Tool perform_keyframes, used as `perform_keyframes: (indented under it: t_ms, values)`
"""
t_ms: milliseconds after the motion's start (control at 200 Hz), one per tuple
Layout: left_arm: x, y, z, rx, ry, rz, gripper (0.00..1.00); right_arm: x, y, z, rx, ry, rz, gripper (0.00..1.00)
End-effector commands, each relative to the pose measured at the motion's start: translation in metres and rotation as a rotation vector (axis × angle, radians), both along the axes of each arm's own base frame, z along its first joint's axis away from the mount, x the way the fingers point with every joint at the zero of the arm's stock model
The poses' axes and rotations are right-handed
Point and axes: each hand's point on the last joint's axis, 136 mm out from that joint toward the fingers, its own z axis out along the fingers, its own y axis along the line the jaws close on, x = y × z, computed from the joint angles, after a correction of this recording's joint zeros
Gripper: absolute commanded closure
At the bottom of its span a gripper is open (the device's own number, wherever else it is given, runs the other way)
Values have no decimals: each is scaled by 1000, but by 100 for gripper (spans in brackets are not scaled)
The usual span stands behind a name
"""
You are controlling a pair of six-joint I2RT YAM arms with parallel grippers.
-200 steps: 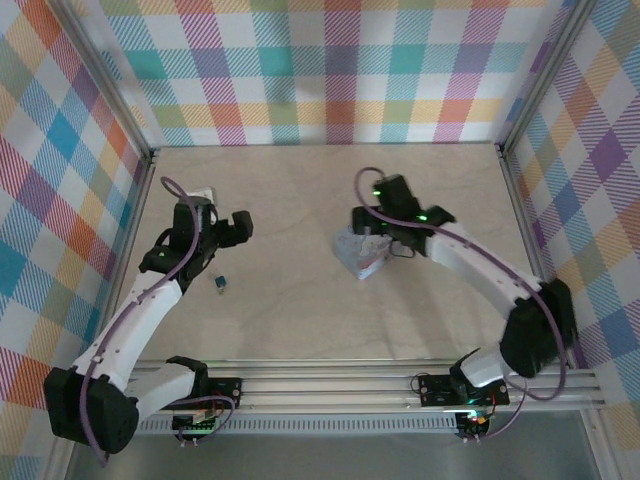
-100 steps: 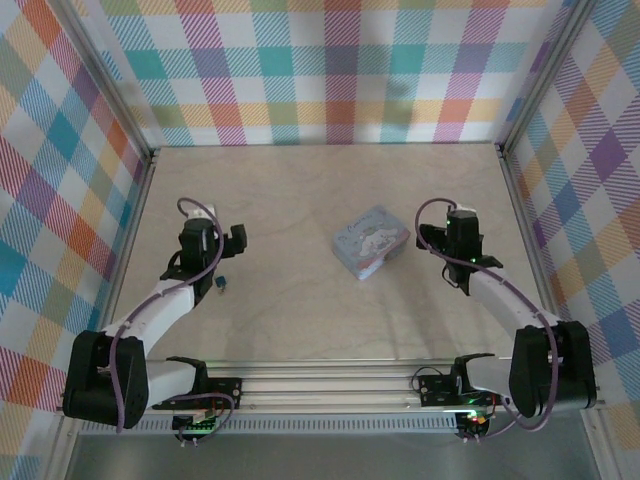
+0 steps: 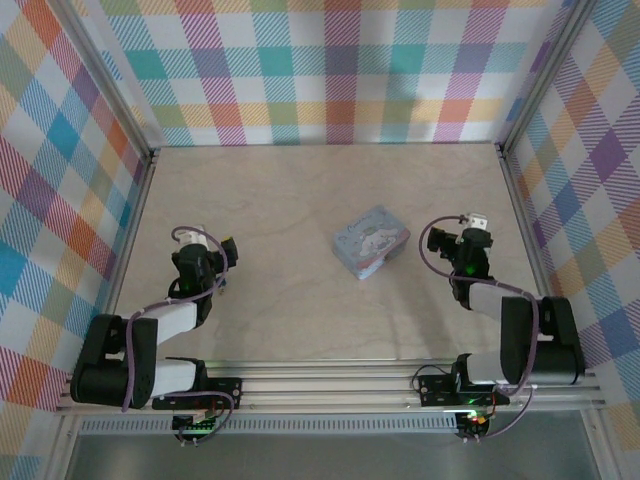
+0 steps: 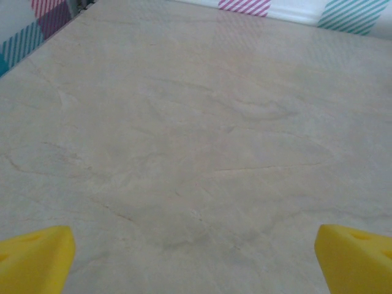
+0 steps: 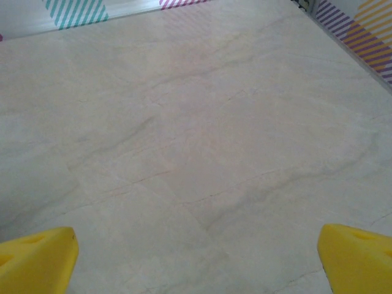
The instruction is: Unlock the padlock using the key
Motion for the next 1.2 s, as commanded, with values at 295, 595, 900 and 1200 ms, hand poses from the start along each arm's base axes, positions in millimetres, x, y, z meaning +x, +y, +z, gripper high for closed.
perform_keyframes:
  t_ms: [295,595,900,1200]
  values:
    - [14,-10,14,14,-32,-82,0,20,24,1,1,-111,156,0]
    - [17,-3,8,39,-114,-43,0,20,25,-1,-3,-82,155,0]
    - [45,-18,-19,51,18,-130,0,21,26,-1,-11,-81,157,0]
    - [44,-18,-19,50,23,-133,0,21,26,-1,-11,-82,158,0]
